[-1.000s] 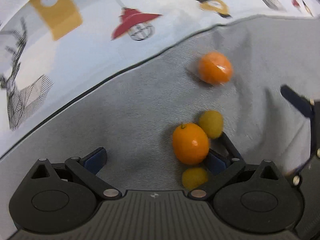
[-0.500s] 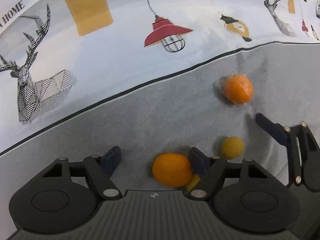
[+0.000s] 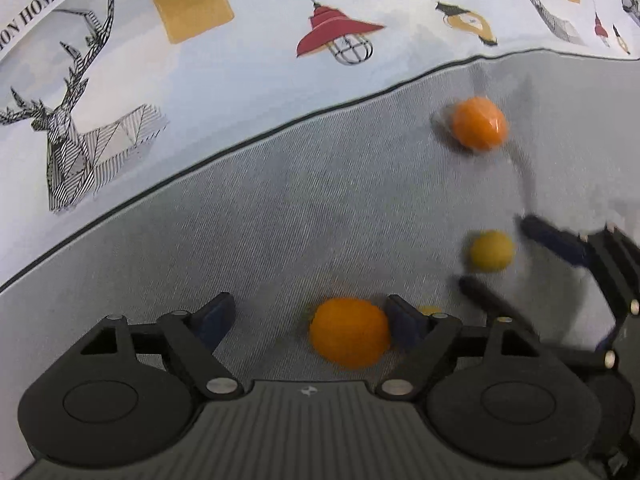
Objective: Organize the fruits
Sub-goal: 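Grasp a yellow lemon with the right gripper while the left grasps an orange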
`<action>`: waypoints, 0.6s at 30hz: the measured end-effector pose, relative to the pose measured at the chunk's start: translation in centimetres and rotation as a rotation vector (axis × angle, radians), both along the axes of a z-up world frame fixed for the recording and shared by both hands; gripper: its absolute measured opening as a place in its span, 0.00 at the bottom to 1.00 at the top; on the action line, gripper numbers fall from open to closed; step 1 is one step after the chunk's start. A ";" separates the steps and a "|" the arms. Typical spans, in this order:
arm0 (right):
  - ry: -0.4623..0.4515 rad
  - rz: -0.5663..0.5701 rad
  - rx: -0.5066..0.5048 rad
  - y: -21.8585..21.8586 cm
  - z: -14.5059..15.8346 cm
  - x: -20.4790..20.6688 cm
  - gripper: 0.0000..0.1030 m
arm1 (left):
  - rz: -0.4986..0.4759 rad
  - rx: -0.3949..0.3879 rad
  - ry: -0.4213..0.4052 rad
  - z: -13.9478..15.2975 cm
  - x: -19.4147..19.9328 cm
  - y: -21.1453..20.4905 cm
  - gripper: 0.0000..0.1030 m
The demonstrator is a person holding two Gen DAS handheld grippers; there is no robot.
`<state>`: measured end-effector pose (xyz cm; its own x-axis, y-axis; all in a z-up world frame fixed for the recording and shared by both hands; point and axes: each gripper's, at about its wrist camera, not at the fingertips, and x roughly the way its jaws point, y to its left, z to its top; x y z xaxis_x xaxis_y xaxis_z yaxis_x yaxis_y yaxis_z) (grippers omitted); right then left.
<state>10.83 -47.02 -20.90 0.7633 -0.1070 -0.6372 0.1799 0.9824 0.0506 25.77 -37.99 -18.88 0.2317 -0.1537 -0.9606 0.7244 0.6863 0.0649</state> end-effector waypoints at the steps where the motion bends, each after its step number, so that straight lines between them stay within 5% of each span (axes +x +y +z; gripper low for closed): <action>1: -0.005 -0.001 -0.005 0.1 -0.1 0.0 0.63 | -0.001 0.001 0.003 0.1 -0.1 0.4 0.83; 9: -0.019 0.003 -0.002 0.0 -0.1 -0.2 0.52 | -0.057 0.025 0.036 0.4 -1.0 1.9 0.81; 10: -0.018 0.005 -0.004 0.0 -0.1 -0.2 0.49 | -0.061 0.024 0.020 0.5 -1.4 2.1 0.72; 11: -0.017 0.001 -0.009 -0.1 -0.1 -0.3 0.32 | -0.065 0.005 0.013 0.9 -1.6 2.2 0.55; 12: -0.021 -0.007 -0.005 -0.2 0.1 -0.3 0.29 | -0.068 -0.009 0.008 1.2 -1.8 2.2 0.44; 18: -0.046 -0.059 0.123 -1.7 0.1 -0.4 0.29 | -0.029 -0.032 -0.057 2.6 -3.0 2.5 0.45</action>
<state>10.42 -48.76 -20.77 0.7865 -0.0762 -0.6129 0.2322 0.9560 0.1791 22.76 -35.46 -16.32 0.2810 -0.1912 -0.9405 0.7396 0.6676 0.0853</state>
